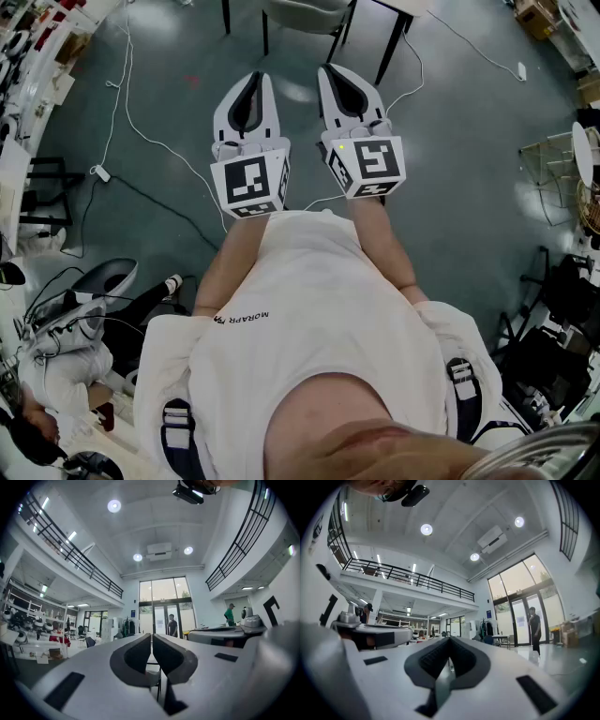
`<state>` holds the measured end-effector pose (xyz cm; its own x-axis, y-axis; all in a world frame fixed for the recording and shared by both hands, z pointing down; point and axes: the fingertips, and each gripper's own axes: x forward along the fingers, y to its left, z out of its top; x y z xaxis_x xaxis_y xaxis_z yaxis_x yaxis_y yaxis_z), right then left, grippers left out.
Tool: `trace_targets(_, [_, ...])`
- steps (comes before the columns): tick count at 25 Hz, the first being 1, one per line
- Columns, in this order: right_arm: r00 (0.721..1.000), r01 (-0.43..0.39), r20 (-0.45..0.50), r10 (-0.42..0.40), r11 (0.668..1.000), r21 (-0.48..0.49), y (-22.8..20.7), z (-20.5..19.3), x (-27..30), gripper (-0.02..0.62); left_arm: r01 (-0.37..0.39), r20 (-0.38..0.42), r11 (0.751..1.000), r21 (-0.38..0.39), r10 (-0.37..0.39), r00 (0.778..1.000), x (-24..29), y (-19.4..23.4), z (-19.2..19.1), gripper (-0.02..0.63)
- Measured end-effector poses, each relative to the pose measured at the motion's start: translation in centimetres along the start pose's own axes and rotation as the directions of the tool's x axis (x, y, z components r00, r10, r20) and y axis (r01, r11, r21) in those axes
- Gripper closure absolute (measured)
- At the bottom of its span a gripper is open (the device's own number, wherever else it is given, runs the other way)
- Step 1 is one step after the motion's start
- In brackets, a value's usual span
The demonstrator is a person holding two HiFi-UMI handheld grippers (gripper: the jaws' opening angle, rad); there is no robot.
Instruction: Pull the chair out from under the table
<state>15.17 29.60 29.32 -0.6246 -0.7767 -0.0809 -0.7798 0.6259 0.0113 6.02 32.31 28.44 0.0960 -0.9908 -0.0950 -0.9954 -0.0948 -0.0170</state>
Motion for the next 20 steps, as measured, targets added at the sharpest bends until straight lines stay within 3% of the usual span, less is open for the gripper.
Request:
trace_targets(14, [0.999,-0.025,0.034,0.025,1.0,0.016,-2.2,0.4,-1.8,0.581,-0.037,-0.008,0.999,0.027,0.038,0.999,0.0,-2.3,0.2,0.592])
trace_targets(20, [0.996,-0.061,0.068,0.063,0.997,-0.042,-3.6,0.5,-2.8,0.581,-0.072,-0.012,0.996,0.061,0.073,0.997,0.8,-4.5,-0.5,0.592])
